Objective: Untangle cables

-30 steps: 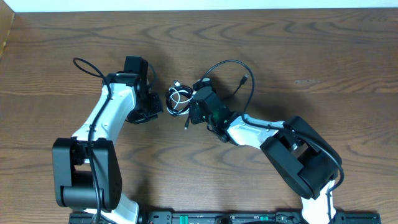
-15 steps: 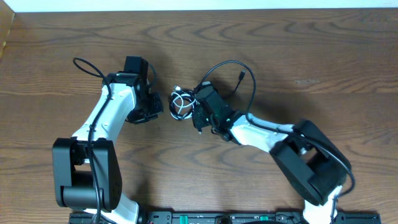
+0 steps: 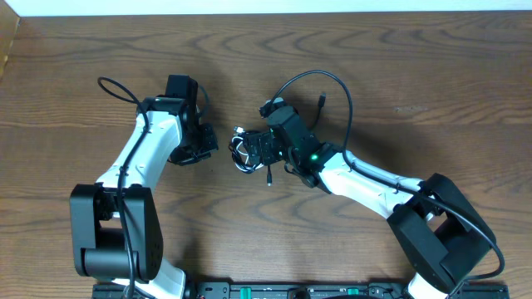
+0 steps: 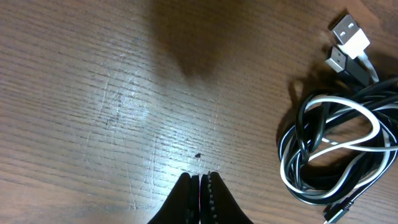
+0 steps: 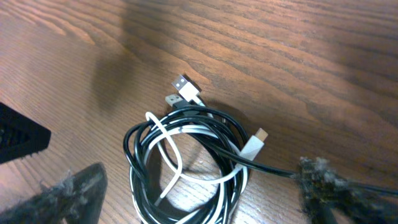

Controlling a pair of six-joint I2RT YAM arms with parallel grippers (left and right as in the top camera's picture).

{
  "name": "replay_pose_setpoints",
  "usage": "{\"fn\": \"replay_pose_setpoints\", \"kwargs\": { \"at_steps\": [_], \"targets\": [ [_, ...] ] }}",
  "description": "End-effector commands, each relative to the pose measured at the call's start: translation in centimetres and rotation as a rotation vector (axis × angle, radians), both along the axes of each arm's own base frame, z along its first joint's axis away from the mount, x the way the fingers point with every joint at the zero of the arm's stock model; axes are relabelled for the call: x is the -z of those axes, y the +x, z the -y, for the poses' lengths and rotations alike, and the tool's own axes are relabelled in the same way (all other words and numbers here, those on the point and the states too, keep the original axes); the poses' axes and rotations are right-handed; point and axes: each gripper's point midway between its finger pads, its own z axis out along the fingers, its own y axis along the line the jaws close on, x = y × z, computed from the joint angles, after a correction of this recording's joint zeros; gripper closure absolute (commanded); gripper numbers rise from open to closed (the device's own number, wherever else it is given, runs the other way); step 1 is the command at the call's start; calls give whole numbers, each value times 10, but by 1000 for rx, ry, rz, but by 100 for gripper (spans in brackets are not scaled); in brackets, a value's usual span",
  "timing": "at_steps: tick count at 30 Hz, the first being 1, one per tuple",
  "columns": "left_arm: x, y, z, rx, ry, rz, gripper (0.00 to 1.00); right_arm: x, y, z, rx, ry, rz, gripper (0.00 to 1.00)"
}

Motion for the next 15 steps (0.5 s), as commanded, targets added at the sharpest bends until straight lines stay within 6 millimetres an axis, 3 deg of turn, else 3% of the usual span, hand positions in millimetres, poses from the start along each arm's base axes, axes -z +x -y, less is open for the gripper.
{"fn": "replay_pose_setpoints", "kwargs": {
  "at_steps": [1,9,10,13,15],
  "targets": [
    [2,-2,0,0,3,-9,92,-6,5,3,37,-30,50,30],
    [2,-2,0,0,2,-9,91,13,5,8,53,-76,29,83],
    [2,-2,0,0,2,-9,91,18,5,8,52,-82,23,85],
    [2,-2,0,0,3,-9,91,34,4,9,51,-101,4,80],
    [2,-2,0,0,2,-9,91,42,5,8,51,-105,-2,60]
  ]
}}
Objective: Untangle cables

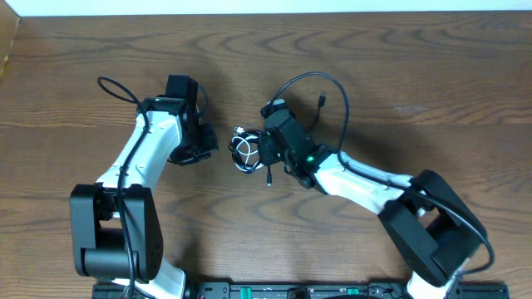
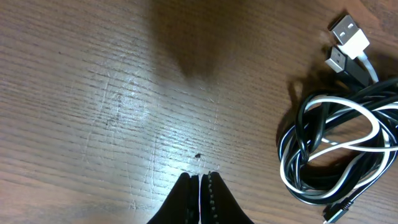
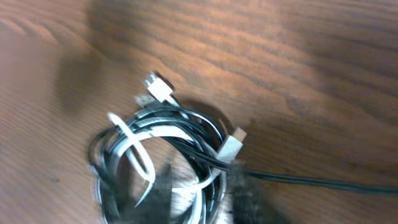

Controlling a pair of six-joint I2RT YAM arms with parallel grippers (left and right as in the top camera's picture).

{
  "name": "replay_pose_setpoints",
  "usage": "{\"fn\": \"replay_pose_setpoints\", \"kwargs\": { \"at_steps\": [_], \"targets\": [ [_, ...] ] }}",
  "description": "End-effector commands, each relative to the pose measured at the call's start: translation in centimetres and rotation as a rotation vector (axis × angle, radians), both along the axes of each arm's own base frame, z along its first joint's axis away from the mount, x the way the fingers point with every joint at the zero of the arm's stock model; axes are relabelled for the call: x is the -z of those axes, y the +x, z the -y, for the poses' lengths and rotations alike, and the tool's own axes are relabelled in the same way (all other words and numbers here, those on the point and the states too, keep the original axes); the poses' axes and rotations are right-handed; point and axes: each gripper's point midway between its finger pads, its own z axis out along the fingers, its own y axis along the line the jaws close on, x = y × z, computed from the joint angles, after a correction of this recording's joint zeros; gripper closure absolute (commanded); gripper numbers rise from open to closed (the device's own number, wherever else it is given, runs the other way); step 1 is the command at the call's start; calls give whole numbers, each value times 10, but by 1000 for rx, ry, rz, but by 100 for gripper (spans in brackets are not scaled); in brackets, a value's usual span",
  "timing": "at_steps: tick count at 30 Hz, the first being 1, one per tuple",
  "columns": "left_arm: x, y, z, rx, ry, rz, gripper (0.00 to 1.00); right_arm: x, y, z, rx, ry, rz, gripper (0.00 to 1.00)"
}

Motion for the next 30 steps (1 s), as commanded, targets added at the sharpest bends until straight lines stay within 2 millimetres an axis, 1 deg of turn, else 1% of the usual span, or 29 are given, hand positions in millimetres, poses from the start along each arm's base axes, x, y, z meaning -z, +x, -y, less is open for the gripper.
{"fn": "replay_pose_setpoints", "kwargs": {
  "at_steps": [1,2,7,8,10,12,14,19,24,30],
  "targets": [
    [2,-2,0,0,3,-9,91,23,0,1,6,-35,-19,55],
    [2,-2,0,-1,3,-9,91,25,0,1,7,-34,-20,50],
    [2,-2,0,-1,3,-9,91,26,1,0,14,-28,-23,46],
    [2,-2,0,-1,3,-8,91,26,1,0,14,-28,-24,43],
    [2,-1,0,0,3,-5,91,26,0,-1,8,-25,-27,42],
    [2,-1,0,0,3,-5,91,26,-1,-2,3,-20,-31,42],
    [2,-1,0,0,3,-6,91,27,-3,-4,-8,-13,-39,48],
    [2,-1,0,0,3,-5,91,25,-2,-5,-9,-6,-34,47],
    [2,-1,0,0,2,-5,91,25,-2,-5,-10,-4,-33,49],
    [2,0,0,0,2,-2,91,25,-2,-6,-12,-2,-34,47]
  ]
}}
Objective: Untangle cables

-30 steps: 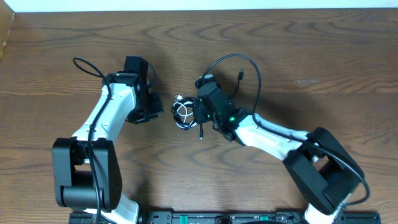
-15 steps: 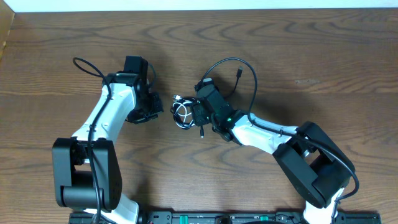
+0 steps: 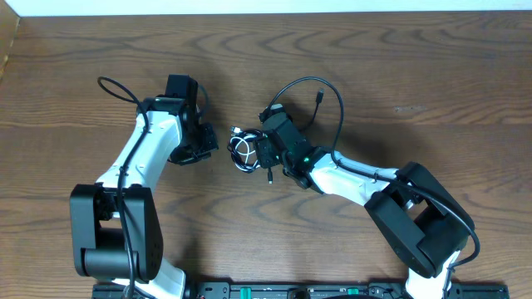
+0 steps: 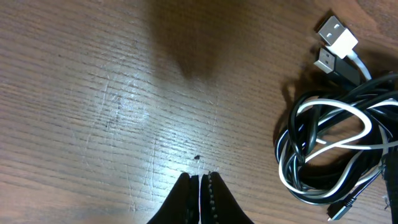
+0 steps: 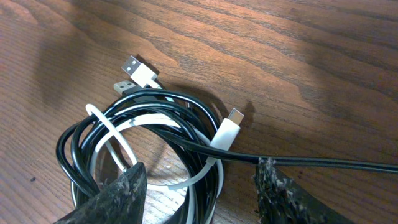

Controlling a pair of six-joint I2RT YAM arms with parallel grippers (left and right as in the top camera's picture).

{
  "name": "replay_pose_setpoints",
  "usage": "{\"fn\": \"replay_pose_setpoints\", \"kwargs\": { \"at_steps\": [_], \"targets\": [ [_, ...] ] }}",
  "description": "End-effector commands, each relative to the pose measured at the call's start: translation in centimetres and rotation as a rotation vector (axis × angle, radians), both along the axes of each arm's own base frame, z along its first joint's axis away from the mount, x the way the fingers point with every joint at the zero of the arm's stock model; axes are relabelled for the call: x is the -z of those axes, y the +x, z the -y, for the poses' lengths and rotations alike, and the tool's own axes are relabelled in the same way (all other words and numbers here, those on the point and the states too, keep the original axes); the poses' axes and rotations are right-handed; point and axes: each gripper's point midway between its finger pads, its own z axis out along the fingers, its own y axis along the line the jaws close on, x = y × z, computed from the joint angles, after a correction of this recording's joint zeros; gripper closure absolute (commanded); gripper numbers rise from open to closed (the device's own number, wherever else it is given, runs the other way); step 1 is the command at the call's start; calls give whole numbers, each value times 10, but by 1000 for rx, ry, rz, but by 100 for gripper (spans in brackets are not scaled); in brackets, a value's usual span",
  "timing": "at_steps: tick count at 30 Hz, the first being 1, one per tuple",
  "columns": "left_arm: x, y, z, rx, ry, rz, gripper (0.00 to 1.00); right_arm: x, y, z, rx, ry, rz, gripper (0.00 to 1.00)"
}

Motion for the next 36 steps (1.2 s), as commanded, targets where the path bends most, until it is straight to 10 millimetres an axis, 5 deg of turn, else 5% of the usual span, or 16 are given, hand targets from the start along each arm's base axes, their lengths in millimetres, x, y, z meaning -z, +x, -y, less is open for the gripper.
{"fn": "replay_pose_setpoints", "kwargs": {
  "at_steps": [1,11,36],
  "targets": [
    [2,-2,0,0,3,-7,91,3,-2,-2,-6,-1,-5,46],
    [2,-1,0,0,3,-7,91,7,-1,-3,-6,0,-3,37],
    [2,-1,0,0,2,-4,91,8,1,-4,-5,4,2,37]
  ]
}}
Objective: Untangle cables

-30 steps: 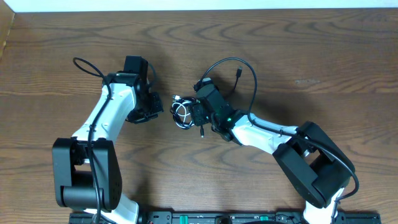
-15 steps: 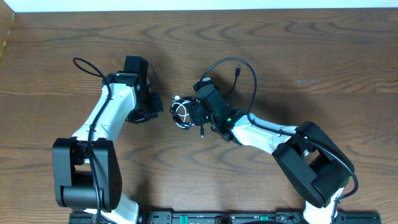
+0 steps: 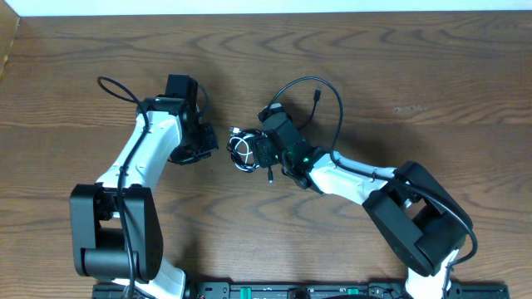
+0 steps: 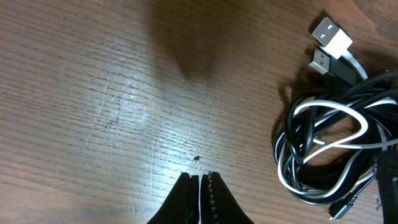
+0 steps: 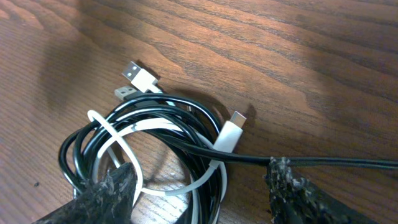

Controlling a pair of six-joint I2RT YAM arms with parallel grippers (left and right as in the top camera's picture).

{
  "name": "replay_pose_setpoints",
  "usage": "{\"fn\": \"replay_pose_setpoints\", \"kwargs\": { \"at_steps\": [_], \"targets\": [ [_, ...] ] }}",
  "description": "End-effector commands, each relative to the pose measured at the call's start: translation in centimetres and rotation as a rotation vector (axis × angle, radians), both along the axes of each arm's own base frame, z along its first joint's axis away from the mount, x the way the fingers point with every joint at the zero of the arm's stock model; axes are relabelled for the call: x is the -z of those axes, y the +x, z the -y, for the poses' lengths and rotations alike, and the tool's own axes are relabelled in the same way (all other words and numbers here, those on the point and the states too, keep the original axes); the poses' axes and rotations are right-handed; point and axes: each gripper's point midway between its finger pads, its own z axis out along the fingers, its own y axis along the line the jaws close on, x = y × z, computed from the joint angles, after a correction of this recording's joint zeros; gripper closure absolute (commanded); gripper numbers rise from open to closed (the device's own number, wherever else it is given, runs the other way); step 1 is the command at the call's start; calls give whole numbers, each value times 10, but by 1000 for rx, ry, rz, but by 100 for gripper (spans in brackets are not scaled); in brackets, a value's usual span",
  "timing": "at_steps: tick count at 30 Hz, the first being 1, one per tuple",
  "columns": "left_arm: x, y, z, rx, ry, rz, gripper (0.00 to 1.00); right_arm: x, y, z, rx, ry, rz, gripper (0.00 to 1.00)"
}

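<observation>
A tangled coil of black and white cables lies on the wooden table; it also shows in the overhead view and at the right of the left wrist view. Two USB-A plugs and a white USB-C plug stick out of it. One black cable runs off to the right. My right gripper is open, low over the coil, its fingers on either side of it. My left gripper is shut and empty, left of the coil.
The black cable loops up behind my right arm to a small plug. A cardboard box corner sits at the far left edge of the table.
My right gripper has opened a little wider over the coil. The coil has shifted slightly. The left gripper has stayed in place.
My right gripper was open above the coil, then narrower and blurred close over it, then open low around the coil's near side. Now it is open slightly wider there. The coil has shifted a little toward the left arm. The left gripper stayed shut throughout.
</observation>
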Motion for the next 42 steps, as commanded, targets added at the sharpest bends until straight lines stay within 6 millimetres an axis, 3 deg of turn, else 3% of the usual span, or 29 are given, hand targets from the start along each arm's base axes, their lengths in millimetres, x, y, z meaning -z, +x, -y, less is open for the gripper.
{"fn": "replay_pose_setpoints", "kwargs": {
  "at_steps": [1,6,9,13,17,19,20,37,39,42],
  "targets": [
    [2,-1,0,-1,2,-6,91,7,-2,-1,-3,-12,-9,38],
    [1,-2,9,10,-38,-9,92,7,-2,-1,-3,-11,-9,39],
    [0,-2,18,29,-57,-5,92,7,-2,-1,-3,-11,-8,45],
    [0,0,25,51,-58,8,92,7,-2,-1,-4,-11,-9,64],
    [0,1,26,58,-44,16,84,7,-2,-1,-4,-11,-9,92],
    [0,1,25,58,-40,16,83,7,-2,-1,-4,-11,-9,98],
    [0,1,25,58,-40,16,78,7,-2,-1,-4,-11,-9,97],
    [0,1,25,58,-40,16,71,7,-2,-1,-4,-11,-9,59],
    [0,1,25,58,-40,16,71,7,-2,-1,-3,-11,-9,48],
    [0,1,25,58,-40,16,70,6,8,9,74,-31,20,16]
  ]
}}
